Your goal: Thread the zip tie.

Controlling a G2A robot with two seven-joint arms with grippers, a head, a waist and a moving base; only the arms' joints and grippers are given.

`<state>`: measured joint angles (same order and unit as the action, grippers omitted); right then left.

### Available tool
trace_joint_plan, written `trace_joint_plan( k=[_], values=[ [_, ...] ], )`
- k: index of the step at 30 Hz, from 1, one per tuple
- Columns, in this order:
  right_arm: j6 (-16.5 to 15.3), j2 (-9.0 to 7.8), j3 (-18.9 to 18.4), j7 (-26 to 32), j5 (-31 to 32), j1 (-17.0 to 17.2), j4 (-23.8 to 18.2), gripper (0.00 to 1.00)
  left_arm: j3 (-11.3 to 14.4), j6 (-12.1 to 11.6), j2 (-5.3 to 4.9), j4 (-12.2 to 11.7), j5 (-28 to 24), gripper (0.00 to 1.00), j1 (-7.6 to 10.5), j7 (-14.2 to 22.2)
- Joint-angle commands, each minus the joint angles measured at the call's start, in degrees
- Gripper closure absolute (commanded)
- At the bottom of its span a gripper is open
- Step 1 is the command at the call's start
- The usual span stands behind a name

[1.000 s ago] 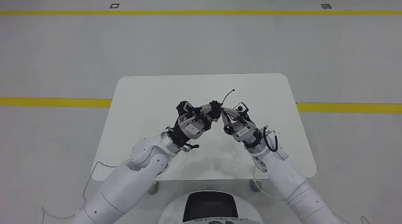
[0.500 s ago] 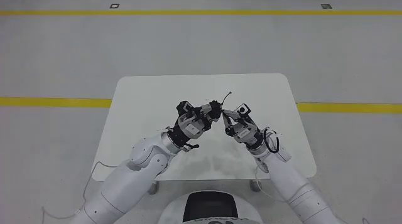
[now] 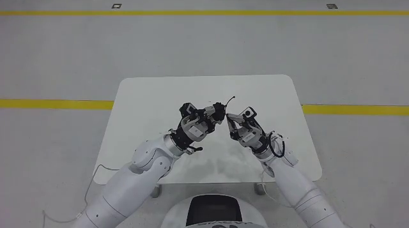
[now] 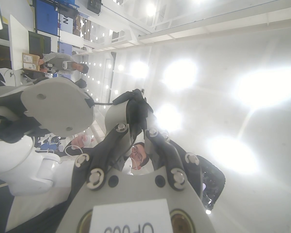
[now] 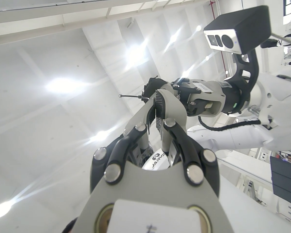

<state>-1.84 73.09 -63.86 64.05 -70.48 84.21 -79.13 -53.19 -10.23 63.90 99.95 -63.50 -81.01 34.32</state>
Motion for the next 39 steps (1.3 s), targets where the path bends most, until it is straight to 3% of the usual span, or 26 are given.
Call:
trace_joint_plan(
  k=[1,39],
  values=[
    [0.0,-0.01,-0.2,-0.1,0.2,0.2,-0.1,1.0,0.0,0.0,0.0,0.0,0.0,1.0,0.0,0.0],
    [-0.2,-0.06,-2.2,-0.7,3.1,2.4,-0.2,1.0,0.0,0.0,0.0,0.0,0.0,1.0,0.0,0.0]
  ],
)
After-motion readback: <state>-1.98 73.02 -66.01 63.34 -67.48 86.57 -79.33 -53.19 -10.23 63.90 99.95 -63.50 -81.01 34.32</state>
